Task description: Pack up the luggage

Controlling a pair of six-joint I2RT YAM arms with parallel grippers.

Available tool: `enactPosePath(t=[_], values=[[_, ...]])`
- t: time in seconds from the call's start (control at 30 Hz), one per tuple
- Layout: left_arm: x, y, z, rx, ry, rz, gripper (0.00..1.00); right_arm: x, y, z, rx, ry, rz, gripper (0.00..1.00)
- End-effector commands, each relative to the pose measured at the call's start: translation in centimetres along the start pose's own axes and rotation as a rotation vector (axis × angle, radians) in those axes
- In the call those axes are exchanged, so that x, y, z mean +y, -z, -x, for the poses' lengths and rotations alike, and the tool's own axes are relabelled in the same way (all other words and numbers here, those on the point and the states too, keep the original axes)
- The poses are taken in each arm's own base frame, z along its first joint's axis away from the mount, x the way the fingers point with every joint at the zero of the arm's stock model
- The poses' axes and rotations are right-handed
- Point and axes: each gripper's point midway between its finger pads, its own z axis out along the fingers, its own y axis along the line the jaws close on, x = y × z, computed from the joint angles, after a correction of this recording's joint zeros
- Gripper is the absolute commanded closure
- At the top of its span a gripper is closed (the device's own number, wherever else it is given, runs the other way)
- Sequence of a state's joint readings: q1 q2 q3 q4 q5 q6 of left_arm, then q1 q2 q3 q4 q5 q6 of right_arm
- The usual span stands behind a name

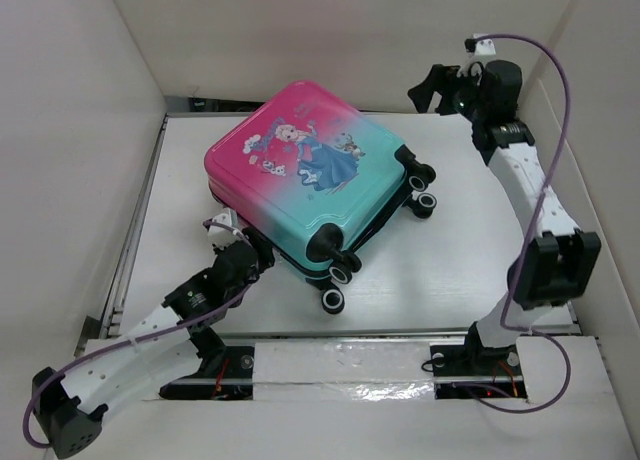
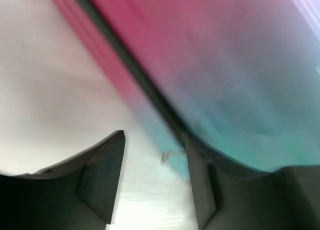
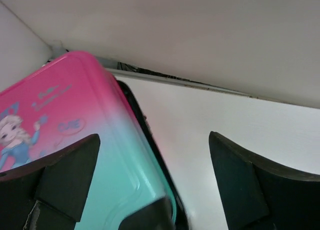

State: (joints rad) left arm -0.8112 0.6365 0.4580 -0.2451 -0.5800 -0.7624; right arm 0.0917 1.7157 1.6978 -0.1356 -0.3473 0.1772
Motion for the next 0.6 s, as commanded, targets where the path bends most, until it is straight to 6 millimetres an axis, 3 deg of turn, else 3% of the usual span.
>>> enactPosePath(t=[0.0,0.03,0.07,0.1,0.13,0.17,0.2,0.23,0.27,0.3,0.33,0.37,0.4,0.43,0.47,0.5,0.53,0.57], values=[[-2.9,2.1,7.3,-0.196,0.151,-0.070,0.63,1.1,3.4,2.1,-0.110,0.056,0.011,0.11],[-3.0,2.5,8.4,-0.237,0.171,-0.080,0.73,1.5,4.2,2.6,-0.148,0.071,0.020,0.18],[-3.0,3.2,9.5,-0.274,0.183,-0.094,0.86,1.9,5.8,1.4,-0.143,0.065,0.021,0.57],[-3.1,3.6,10.8,-0.308,0.206,-0.101,0.92,2.1,6.6,0.7,-0.145,0.053,0.022,0.75],[-3.9,3.9,12.0,-0.343,0.235,-0.122,0.95,3.1,7.2,0.5,-0.173,0.057,0.044,0.86],[-4.4,4.1,13.0,-0.365,0.226,-0.132,0.95,4.3,8.5,-2.3,-0.149,0.040,0.065,1.00],[-5.6,4.7,14.7,-0.390,0.236,-0.159,0.95,5.1,9.1,-3.4,-0.150,0.009,0.077,1.00],[-6.7,3.7,15.4,-0.402,0.224,-0.148,0.95,7.2,10.4,-2.8,-0.212,0.015,0.110,1.00],[-7.5,3.4,16.3,-0.409,0.216,-0.151,0.95,7.4,10.7,-4.4,-0.200,0.006,0.104,1.00],[-8.4,2.9,17.2,-0.415,0.207,-0.153,0.94,7.1,10.9,-7.4,-0.150,-0.002,0.086,1.00],[-10.6,3.4,19.5,-0.433,0.224,-0.217,0.93,6.8,11.3,-8.9,-0.119,-0.002,0.053,1.00],[-10.5,0.7,20.1,-0.424,0.189,-0.169,0.92,6.8,11.7,-10.0,-0.096,0.004,0.043,1.00],[-11.7,0.5,22.6,-0.445,0.198,-0.210,0.90,7.4,12.8,-10.2,-0.106,0.013,0.047,1.00],[-13.1,-0.6,22.7,-0.384,0.174,-0.283,0.90,6.5,13.2,-12.9,-0.066,0.005,0.007,1.00],[-13.4,-3.5,22.3,-0.327,0.173,-0.270,0.90,6.1,13.6,-13.8,-0.061,0.001,-0.006,1.00],[-13.0,-4.3,25.0,-0.355,0.198,-0.267,0.90,5.9,14.0,-14.7,-0.056,-0.017,-0.014,1.00],[-13.4,-5.3,25.4,-0.331,0.197,-0.294,0.90,5.6,14.7,-16.4,-0.041,-0.029,-0.024,1.00],[-12.8,-7.8,25.3,-0.299,0.207,-0.260,0.89,5.4,15.0,-17.2,-0.035,-0.035,-0.030,1.00]])
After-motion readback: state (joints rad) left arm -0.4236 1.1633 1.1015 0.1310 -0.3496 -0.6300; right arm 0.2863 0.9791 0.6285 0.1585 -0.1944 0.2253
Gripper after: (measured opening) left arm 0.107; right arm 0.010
